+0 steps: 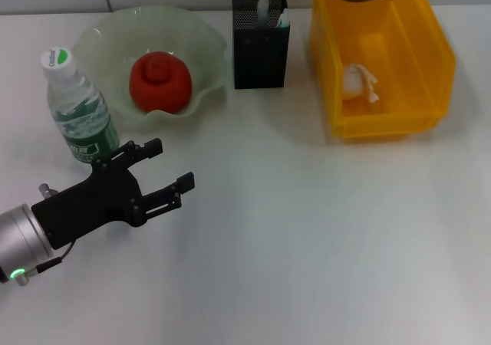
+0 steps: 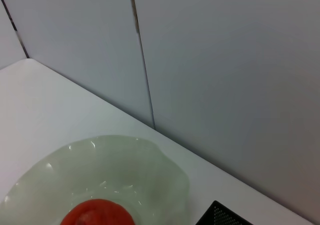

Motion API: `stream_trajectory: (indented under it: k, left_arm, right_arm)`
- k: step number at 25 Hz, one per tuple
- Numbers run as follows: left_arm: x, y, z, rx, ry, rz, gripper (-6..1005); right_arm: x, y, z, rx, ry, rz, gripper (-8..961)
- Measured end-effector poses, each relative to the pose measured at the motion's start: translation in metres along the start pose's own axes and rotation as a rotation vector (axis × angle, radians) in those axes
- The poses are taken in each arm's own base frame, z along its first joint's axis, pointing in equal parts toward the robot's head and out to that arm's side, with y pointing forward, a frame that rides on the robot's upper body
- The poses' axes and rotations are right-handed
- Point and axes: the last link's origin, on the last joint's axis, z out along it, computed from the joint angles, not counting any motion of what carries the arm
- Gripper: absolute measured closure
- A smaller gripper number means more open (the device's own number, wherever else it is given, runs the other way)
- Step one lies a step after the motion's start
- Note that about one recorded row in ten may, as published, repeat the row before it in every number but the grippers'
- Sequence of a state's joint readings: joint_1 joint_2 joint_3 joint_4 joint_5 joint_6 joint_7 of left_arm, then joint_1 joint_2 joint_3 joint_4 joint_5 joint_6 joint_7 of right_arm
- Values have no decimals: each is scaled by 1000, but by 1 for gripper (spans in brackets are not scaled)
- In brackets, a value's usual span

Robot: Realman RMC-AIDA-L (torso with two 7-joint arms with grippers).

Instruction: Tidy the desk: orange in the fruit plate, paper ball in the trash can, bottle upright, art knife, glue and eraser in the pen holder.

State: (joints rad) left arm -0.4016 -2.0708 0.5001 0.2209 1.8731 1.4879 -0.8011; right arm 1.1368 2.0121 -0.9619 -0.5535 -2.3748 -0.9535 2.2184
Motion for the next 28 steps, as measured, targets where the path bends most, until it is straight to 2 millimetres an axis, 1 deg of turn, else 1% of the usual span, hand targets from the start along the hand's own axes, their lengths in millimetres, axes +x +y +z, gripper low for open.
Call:
stream_trajectory:
  k: [3,7,11,13,16,18,21,23,25,28]
  left_arm:
    - [0,0,0,0,0,-1,168]
    - [0,0,0,0,3,-3,168]
    - [2,0,2,-6,4,-7,168]
    - [2,0,2,-8,4,-7,168]
    - [3,0,2,-16,7,-13,168]
    - [4,1,2,-21,9,-14,168]
    - [7,3,3,-45,24,-15,168]
    - [10,7,3,-76,42,-13,168]
    - [13,9,2,-99,55,-7,168]
    - [16,13,1,-138,65,3,168]
  right_arm:
    - [0,-1,-2,5,-7,-3,548]
    - [3,-5,-11,22,-84,7,468]
    - [9,-7,-36,8,-249,6,389]
    - [15,-6,-49,-45,-340,17,349]
    - [31,-4,-68,-144,-467,21,298]
    - [43,-5,-81,-188,-533,36,268]
    - [70,-6,-98,-233,-609,40,216]
    - [96,-4,-107,-267,-660,23,175]
    - [122,3,-113,-317,-698,-9,134]
    - [165,16,-118,-398,-709,-53,134]
